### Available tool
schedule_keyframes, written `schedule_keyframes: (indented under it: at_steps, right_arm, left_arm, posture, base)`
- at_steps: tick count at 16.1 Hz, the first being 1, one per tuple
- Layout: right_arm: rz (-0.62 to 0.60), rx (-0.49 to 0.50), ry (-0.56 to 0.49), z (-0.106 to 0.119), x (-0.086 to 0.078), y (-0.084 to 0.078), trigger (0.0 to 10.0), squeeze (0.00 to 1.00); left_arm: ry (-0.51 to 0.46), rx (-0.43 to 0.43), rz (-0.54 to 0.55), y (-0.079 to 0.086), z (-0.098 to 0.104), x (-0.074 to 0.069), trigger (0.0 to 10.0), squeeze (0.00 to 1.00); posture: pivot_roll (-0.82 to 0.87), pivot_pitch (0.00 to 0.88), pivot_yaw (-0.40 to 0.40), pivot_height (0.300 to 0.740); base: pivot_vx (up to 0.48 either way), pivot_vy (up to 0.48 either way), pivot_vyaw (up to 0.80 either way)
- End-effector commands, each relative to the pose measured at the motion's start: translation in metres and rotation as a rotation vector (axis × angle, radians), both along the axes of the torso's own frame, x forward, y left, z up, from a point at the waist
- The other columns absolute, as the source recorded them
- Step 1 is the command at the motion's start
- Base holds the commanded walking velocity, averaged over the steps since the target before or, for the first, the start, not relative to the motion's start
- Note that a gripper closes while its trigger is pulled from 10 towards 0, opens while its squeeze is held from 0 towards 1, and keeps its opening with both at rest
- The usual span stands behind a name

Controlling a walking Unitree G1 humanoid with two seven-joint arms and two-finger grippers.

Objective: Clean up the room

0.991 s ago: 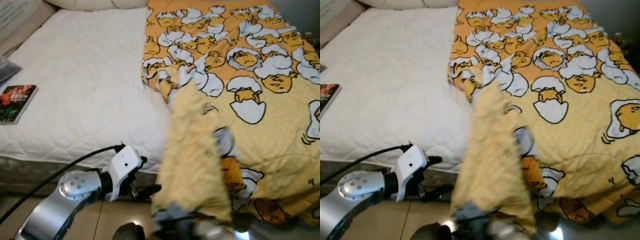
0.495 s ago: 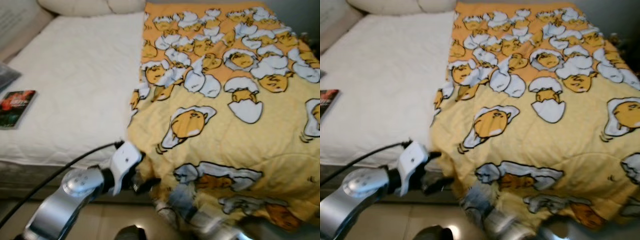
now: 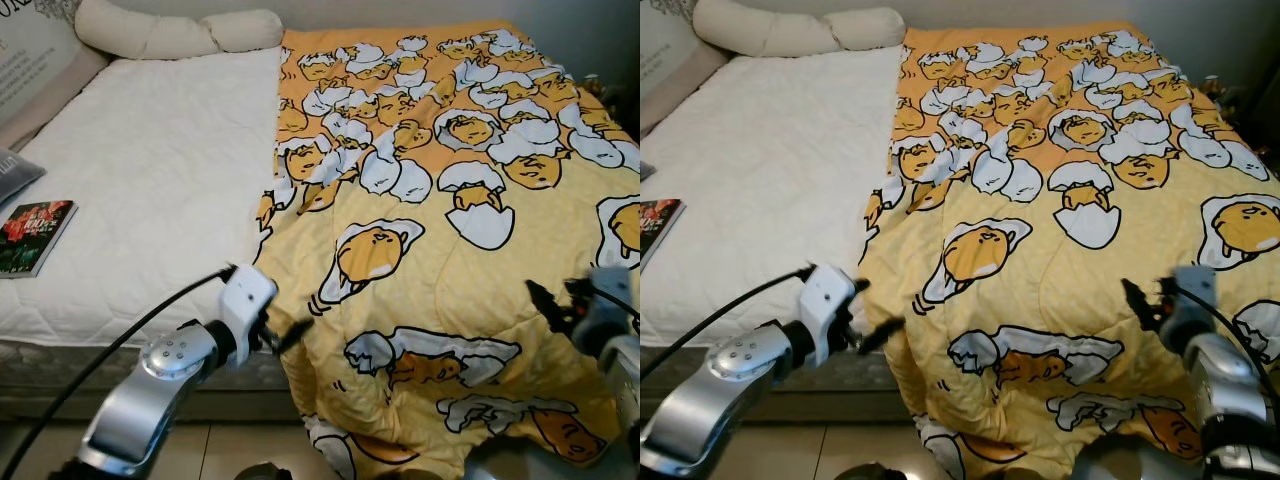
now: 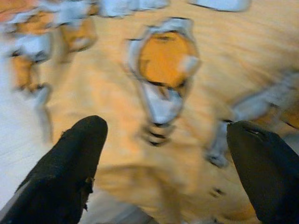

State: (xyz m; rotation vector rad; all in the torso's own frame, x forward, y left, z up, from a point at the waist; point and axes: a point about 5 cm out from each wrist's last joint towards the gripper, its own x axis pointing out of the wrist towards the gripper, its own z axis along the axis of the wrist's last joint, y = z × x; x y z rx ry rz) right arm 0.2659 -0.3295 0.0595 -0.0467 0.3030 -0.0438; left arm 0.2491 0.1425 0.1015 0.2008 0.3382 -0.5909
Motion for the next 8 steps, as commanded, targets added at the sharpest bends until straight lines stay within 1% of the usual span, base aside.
schedule_keyframes:
  at_steps: [1, 2, 3, 4, 5, 6, 7, 8]
  right_arm:
    - [-0.007, 0.010, -0.045, 0.006, 0.005, 0.005, 10.0, 0.00]
    - [-0.015, 0.006, -0.065, 0.004, 0.007, 0.012, 10.0, 0.00]
    - [-0.053, 0.030, -0.085, 0.005, 0.009, 0.013, 10.0, 0.00]
    - [-0.060, 0.052, -0.092, 0.006, 0.010, 0.012, 10.0, 0.00]
    - [-0.048, 0.109, -0.127, 0.015, 0.015, 0.009, 10.0, 0.00]
    - [-0.058, 0.106, -0.148, 0.020, 0.016, 0.006, 10.0, 0.00]
    - [-0.039, 0.139, -0.141, 0.028, 0.022, 0.001, 10.0, 0.00]
    - [-0.012, 0.154, -0.138, 0.029, 0.022, 0.002, 10.0, 0.00]
  left_arm:
    - [-0.031, 0.017, 0.075, 0.010, 0.002, 0.004, 10.0, 0.00]
    - [-0.055, -0.006, 0.149, 0.013, 0.003, 0.007, 10.0, 0.00]
    - [-0.064, -0.037, 0.203, 0.013, 0.002, 0.008, 10.0, 0.00]
    - [-0.071, -0.039, 0.210, 0.013, 0.002, 0.009, 10.0, 0.00]
    - [-0.084, -0.032, 0.223, 0.012, 0.002, 0.009, 10.0, 0.00]
    - [-0.086, -0.028, 0.225, 0.013, 0.002, 0.010, 10.0, 0.00]
    - [-0.095, -0.021, 0.237, 0.014, 0.002, 0.012, 10.0, 0.00]
    - [-0.098, -0.017, 0.240, 0.015, 0.002, 0.012, 10.0, 0.00]
  posture:
    - [-0.09, 0.000, 0.083, 0.740]
    - [-0.09, 0.000, 0.079, 0.740]
    - [-0.08, 0.000, 0.071, 0.740]
    - [-0.08, 0.000, 0.066, 0.740]
    - [-0.07, 0.000, 0.058, 0.740]
    - [-0.07, 0.000, 0.057, 0.740]
    - [-0.07, 0.000, 0.055, 0.740]
    - [-0.07, 0.000, 0.055, 0.740]
  base:
    - [0.000, 0.000, 0.00]
    - [0.000, 0.000, 0.00]
    - [0.000, 0.000, 0.00]
    - [0.000, 0.356, 0.00]
    - [0.000, 0.454, 0.00]
    - [0.000, 0.454, 0.00]
    - [0.000, 0.458, 0.00]
    - [0.000, 0.458, 0.00]
